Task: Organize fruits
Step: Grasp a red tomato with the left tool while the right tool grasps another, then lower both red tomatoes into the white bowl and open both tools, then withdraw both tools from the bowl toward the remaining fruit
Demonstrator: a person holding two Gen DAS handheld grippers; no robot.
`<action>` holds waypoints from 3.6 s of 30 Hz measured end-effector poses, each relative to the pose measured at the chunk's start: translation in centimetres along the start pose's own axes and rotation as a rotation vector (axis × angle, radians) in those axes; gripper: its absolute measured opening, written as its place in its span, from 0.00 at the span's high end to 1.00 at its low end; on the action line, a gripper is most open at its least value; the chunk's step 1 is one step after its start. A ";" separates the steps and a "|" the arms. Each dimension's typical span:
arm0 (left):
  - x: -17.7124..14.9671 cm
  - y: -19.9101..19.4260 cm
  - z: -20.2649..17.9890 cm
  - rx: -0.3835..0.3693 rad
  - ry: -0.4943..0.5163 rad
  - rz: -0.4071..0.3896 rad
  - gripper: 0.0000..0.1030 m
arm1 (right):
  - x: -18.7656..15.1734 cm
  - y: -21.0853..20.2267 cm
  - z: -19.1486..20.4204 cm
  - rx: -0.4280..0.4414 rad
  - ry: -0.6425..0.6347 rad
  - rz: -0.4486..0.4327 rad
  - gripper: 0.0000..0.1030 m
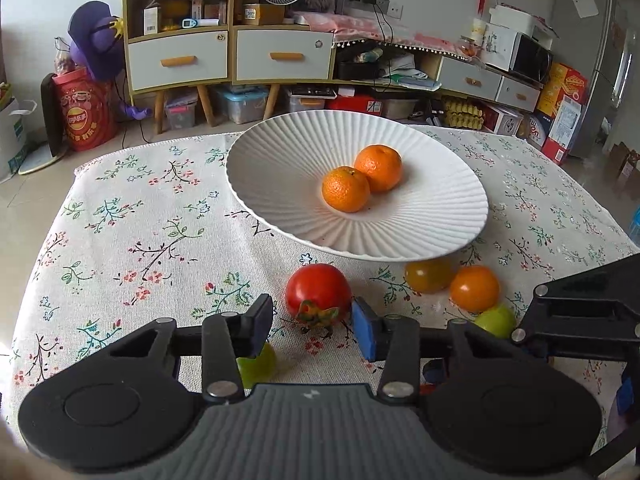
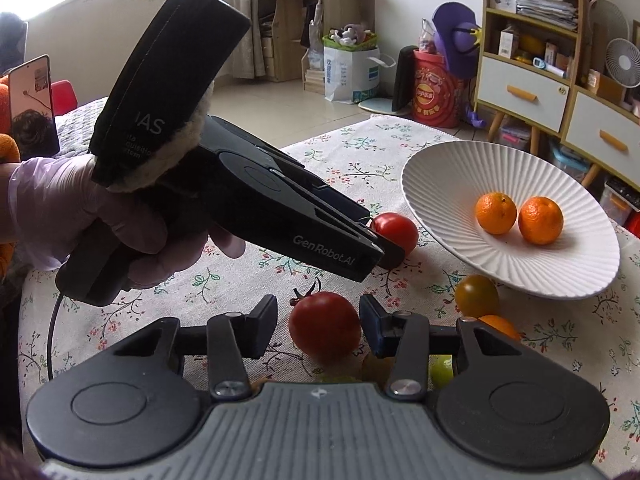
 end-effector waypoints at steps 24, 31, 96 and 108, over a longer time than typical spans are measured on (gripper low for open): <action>1.0 -1.6 -0.3 0.040 -0.004 0.006 0.69 | 1.0 -1.2 0.0 -0.027 -0.014 -0.009 0.64; 1.4 -3.3 0.4 0.048 -0.017 -0.025 0.69 | 2.1 -3.2 -1.4 -0.096 0.026 -0.067 0.64; 6.4 0.9 -5.1 0.072 -0.057 -0.010 0.31 | 3.5 -4.3 -13.7 -0.287 0.541 -0.111 0.28; 5.4 -3.0 -4.3 0.089 -0.101 -0.004 0.13 | 2.5 -7.4 -11.9 -0.310 0.543 -0.116 0.03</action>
Point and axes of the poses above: each gripper's, at about its wrist camera, not at the fingertips, and y roughly the way its jaws point, z to its left, x to its top, the point moved 5 cm from there along y, roughly the way its jaws point, and after that the axes turned 7 degrees about x, right-handed, at the moved point
